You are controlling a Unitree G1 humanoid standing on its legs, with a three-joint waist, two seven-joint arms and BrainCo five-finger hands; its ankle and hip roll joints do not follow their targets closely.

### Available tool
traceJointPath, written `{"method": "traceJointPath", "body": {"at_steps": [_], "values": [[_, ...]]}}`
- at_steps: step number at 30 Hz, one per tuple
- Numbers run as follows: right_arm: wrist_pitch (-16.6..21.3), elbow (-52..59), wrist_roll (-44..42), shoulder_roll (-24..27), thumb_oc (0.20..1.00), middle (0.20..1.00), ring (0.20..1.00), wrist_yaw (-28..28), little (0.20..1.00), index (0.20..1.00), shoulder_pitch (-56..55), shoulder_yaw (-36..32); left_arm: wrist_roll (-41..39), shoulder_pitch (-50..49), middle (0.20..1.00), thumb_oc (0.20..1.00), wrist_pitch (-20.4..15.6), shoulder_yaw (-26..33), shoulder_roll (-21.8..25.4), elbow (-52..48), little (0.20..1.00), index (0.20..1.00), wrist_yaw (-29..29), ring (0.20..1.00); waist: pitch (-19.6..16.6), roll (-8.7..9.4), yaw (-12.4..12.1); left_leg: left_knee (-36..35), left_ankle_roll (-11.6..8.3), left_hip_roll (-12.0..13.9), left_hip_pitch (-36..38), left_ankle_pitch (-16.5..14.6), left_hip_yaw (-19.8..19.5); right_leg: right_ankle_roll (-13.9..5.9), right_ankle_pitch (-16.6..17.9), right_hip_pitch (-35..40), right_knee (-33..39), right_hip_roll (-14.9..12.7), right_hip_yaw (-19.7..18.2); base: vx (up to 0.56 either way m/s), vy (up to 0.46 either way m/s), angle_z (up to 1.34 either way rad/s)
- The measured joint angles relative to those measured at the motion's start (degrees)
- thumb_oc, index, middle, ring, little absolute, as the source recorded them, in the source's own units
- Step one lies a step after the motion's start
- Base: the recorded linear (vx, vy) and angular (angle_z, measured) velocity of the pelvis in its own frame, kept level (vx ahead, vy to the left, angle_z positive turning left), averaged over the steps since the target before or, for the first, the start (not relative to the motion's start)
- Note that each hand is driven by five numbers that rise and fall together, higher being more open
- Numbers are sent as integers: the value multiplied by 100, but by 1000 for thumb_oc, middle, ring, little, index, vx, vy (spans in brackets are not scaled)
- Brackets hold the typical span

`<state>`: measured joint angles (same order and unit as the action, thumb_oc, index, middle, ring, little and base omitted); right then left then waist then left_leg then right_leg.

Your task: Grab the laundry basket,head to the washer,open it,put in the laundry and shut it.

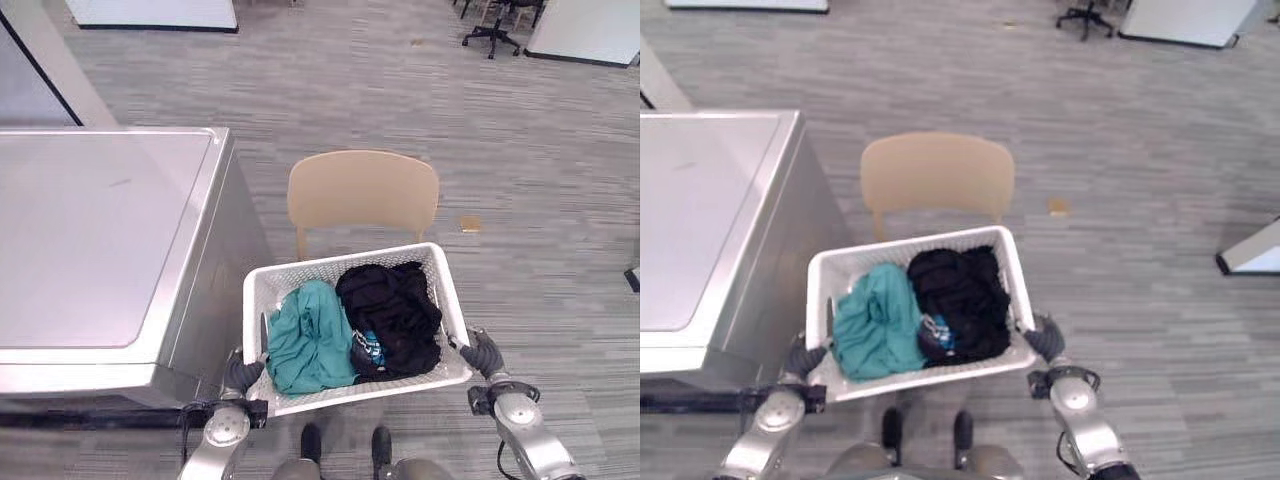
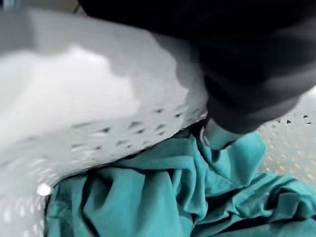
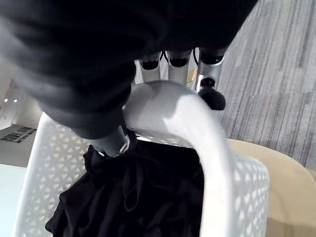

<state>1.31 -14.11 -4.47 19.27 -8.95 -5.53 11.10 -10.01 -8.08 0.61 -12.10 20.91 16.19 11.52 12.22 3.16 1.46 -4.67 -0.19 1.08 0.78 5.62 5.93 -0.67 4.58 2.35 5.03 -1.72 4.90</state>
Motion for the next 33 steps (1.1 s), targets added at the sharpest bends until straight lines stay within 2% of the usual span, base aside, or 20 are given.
{"method": "traceJointPath", "body": {"at_steps": [2,7,13,16,17,18,22,23,27,29,33], "values": [[-25,-215,8,8,200,200,200,-20,200,200,21,44,5,35,200,200,125,-101,-9,93,200,200,18,200,-6,-102,1,-2,-14,-21,-27,-11,-31,-25,-10,-12,0,-21,35,-28,-11,7],[-47,-352,190,28,200,200,200,-109,200,200,163,115,3,60,200,200,125,-213,-91,374,200,200,132,200,-20,-302,-10,1,-4,3,-189,9,-51,-21,-3,-186,-1,17,94,-152,19,6],[-49,-1588,187,56,200,200,200,-629,200,200,1464,460,7,1482,200,200,115,-688,-133,1604,200,200,458,200,148,-577,31,4,24,30,-1181,300,-1,-147,255,-1205,-36,42,8,-274,40,-9],[-65,-2315,166,41,200,200,200,-815,200,200,2333,654,4,2449,200,200,63,-890,-195,2480,200,200,676,200,296,-629,30,2,11,45,-1692,422,47,-170,412,-1738,-49,46,-15,-126,12,-12],[-99,-2378,162,38,200,200,200,-923,200,200,2640,725,1,2751,200,200,67,-894,-210,2625,200,200,769,200,445,-622,22,2,14,52,-1854,495,103,-168,495,-1920,-48,45,-24,-141,9,-14],[-98,-2481,162,67,200,200,200,-990,200,200,2915,722,0,2994,200,200,36,-888,-185,2717,200,200,850,200,634,-626,31,2,19,55,-1896,540,127,-159,537,-1975,-48,51,-53,-106,9,-12],[-8,-2864,153,53,200,200,200,-1131,200,200,3392,963,2,3392,200,200,-161,-1042,-129,3088,200,200,1004,200,757,-581,19,0,-50,87,-1945,501,130,-156,539,-2030,-48,81,-54,-63,8,-3],[19,-2865,151,90,1000,1000,1000,-1144,1000,1000,3431,965,2,3437,1000,1000,-177,-1041,-109,3090,1000,1000,1026,1000,793,-573,20,1,-48,95,-1947,502,131,-155,540,-2030,-49,88,-53,-36,10,0],[61,-2933,38,-23,1000,1000,1000,-1182,1000,1000,3429,995,-7,3414,1000,1000,-268,-993,-115,3046,1000,1000,1094,1000,869,-485,9,1,-33,114,-1934,516,130,-130,557,-2009,-49,107,-38,11,1,1],[73,-2701,-14,-11,1000,1000,1000,-1159,1000,1000,3205,971,-6,3162,1000,1000,-276,-872,-52,2639,1000,1000,1091,1000,971,-377,1,1,-60,123,-1767,495,129,-117,550,-1833,-47,113,-32,49,2,4],[77,-2301,-10,-18,1000,1000,1000,-1076,1000,1000,2733,911,-5,2681,1000,1000,-310,-720,-45,2122,1000,1000,1023,1000,985,-342,-2,-3,-130,118,-1462,405,123,-70,457,-1514,-39,105,2,46,-9,5]]}}
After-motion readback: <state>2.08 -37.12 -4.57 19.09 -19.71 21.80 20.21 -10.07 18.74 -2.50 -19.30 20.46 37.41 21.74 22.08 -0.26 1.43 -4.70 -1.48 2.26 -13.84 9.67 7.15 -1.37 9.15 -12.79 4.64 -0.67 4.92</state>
